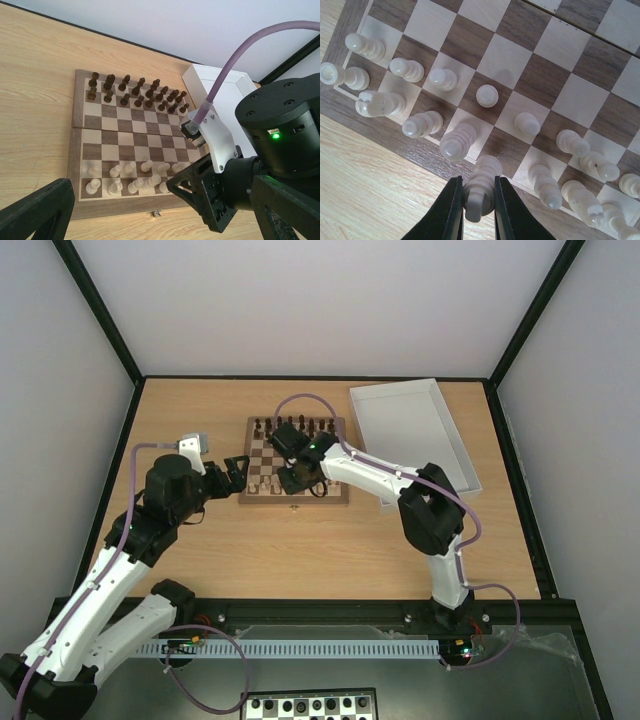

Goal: Set up the chess pieces on the board
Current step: Place the chess piece on the chessboard.

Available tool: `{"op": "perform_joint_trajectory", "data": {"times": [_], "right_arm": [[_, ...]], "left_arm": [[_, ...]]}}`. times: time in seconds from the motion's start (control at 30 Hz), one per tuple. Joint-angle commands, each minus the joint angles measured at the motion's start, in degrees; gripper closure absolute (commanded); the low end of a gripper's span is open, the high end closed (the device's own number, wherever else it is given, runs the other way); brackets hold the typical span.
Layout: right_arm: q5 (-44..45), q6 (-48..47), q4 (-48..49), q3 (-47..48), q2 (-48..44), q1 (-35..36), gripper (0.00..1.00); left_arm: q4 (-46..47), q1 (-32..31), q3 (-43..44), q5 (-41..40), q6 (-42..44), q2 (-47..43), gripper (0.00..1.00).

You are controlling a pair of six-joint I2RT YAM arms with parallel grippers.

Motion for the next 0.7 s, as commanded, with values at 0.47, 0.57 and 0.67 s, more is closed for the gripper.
{"op": "perform_joint_trajectory", "data": {"times": [0.47, 0.57, 0.67], "right_arm": [[2.11, 0.73, 1.16, -2.8, 1.37, 0.19, 0.98], [2.24, 0.74, 1.64, -2.95, 1.24, 0.07, 0.98], [2.51, 0.8, 1.96, -3.15, 1.24, -0.16, 0.97]], "left_arm": [[1.39, 0.34, -0.36, 0.4, -0.44, 0.16, 0.0], [1.52, 0.34, -0.39, 0.4, -0.44, 0.2, 0.0], [1.59, 0.25, -0.42, 0.49, -0.52, 0.38, 0.0]]}}
